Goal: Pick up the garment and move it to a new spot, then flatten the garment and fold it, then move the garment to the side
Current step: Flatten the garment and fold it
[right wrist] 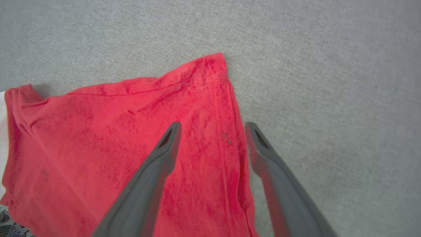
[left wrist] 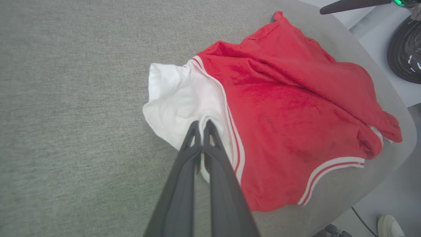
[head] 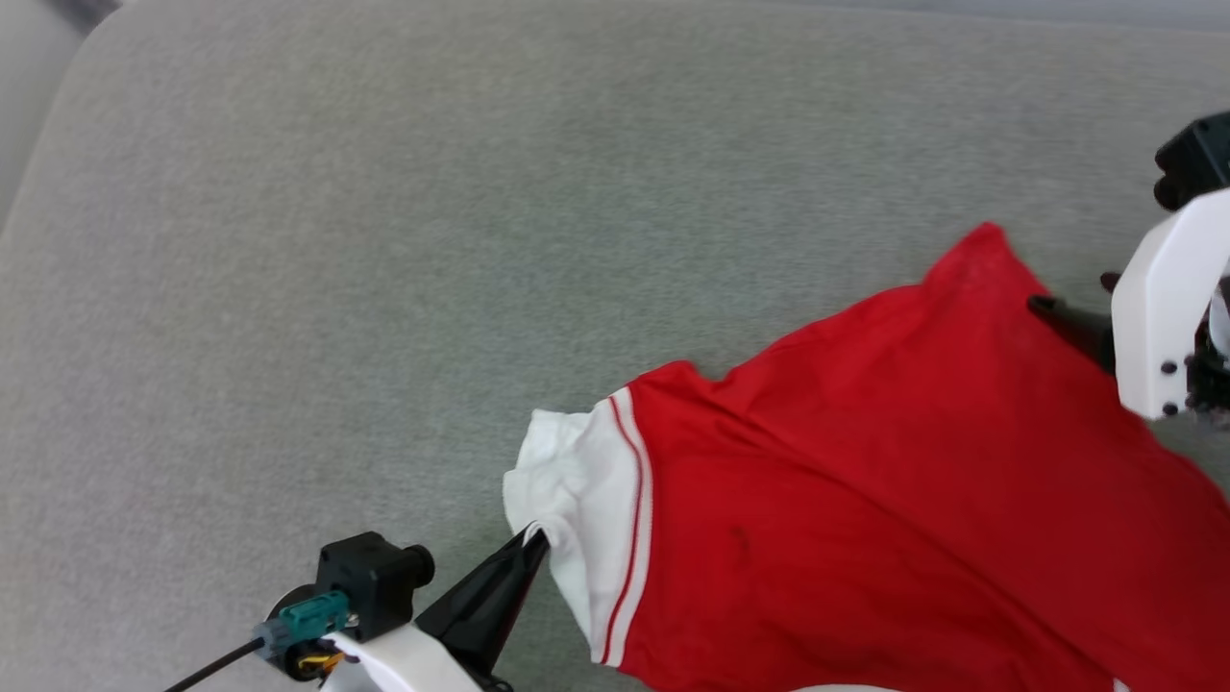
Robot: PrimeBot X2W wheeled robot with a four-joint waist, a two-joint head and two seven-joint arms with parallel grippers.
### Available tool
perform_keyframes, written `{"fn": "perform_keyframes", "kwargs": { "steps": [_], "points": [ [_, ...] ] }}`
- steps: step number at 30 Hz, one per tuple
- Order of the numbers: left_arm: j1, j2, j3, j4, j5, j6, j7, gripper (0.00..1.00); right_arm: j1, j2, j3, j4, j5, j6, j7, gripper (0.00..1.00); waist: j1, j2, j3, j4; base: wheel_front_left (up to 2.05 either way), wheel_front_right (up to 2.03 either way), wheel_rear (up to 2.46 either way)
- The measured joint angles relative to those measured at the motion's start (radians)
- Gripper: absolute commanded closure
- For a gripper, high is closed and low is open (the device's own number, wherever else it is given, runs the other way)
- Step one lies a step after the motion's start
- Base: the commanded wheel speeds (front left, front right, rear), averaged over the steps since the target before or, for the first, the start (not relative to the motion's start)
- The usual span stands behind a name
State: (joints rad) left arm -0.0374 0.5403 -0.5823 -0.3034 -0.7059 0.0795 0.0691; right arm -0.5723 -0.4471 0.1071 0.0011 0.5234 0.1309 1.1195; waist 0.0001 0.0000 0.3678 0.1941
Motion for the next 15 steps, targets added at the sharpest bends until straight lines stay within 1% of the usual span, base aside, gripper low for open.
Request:
{"fn": "perform_keyframes", "kwargs": {
  "steps": [1,2,3,8,13,15],
  "points": [
    [-0.01,-0.007,-0.006,0.001,0.004,-0.001,0.001,1.0,-0.021,0.0,0.007,0.026,-0.008,0.0,0.001,0.0,0.0,0.0,0.01,0.016,0.0,0.0,0.0],
    [-0.01,-0.007,-0.006,0.001,0.004,-0.001,0.001,1.0,-0.021,0.0,0.007,0.026,-0.008,0.0,0.001,0.0,0.0,0.0,0.01,0.016,0.0,0.0,0.0],
    [-0.029,-0.021,-0.022,0.003,0.016,-0.007,0.003,1.0,-0.054,-0.011,0.024,0.068,-0.021,0.0,0.009,0.0,0.0,0.0,0.029,0.049,0.0,0.0,0.0],
    [-0.055,-0.065,-0.043,0.019,0.018,-0.013,-0.011,1.0,-0.092,-0.044,0.056,0.154,-0.049,0.0,0.008,0.0,0.0,0.0,0.072,0.12,0.0,0.0,0.0],
    [-0.07,-0.093,-0.064,0.042,0.02,-0.025,-0.021,1.0,-0.11,-0.084,0.075,0.184,-0.066,0.0,-0.006,0.0,0.0,0.0,0.104,0.172,0.0,0.0,0.0],
    [-0.071,-0.1,-0.067,0.048,0.023,-0.027,-0.028,1.0,-0.114,-0.088,0.074,0.189,-0.065,0.0,-0.005,0.0,-0.0001,0.0,0.115,0.186,0.0,0.0,0.0]
  ]
}}
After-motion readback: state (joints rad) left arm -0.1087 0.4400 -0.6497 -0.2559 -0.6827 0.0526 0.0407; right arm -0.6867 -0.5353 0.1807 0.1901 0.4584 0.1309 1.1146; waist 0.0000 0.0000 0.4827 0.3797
